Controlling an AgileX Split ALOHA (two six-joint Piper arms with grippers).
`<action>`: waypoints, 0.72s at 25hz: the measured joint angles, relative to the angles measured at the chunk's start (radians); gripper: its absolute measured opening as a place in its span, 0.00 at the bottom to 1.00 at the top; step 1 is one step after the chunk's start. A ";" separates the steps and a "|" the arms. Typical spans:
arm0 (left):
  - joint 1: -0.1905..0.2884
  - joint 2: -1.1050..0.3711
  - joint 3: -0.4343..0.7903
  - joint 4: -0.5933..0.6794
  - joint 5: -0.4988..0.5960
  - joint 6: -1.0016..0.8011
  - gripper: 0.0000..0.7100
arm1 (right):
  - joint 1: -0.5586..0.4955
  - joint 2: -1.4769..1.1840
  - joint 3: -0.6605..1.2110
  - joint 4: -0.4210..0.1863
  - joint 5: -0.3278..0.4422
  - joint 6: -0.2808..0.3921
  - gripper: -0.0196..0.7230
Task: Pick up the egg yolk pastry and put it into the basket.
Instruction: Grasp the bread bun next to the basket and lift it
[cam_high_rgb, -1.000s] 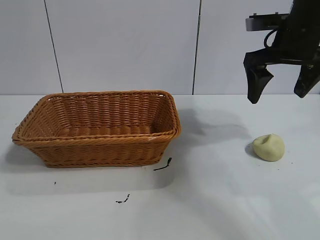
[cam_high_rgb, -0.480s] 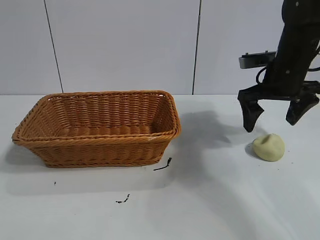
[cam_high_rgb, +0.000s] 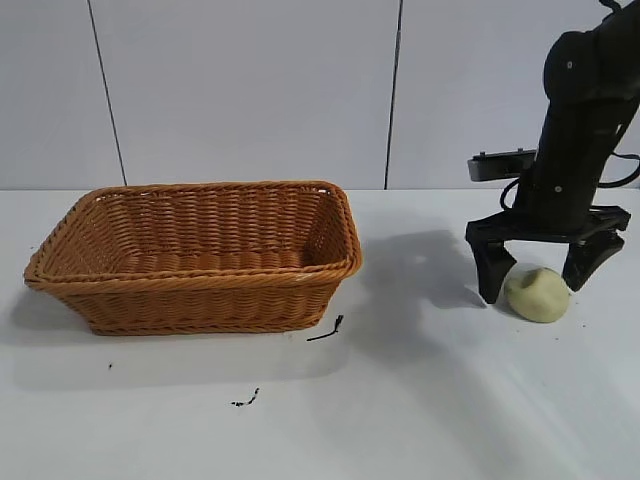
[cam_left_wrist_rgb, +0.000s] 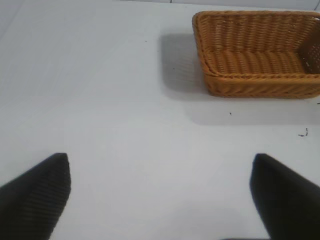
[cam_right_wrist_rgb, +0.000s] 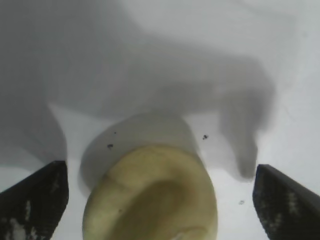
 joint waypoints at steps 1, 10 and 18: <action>0.000 0.000 0.000 0.000 0.000 0.000 0.98 | 0.000 0.000 -0.001 0.000 0.003 0.000 0.95; 0.000 0.000 0.000 0.000 0.000 0.000 0.98 | 0.000 0.002 -0.002 0.016 0.050 0.000 0.33; 0.000 0.000 0.000 0.000 0.000 0.000 0.98 | 0.000 -0.005 -0.005 0.016 0.064 0.000 0.17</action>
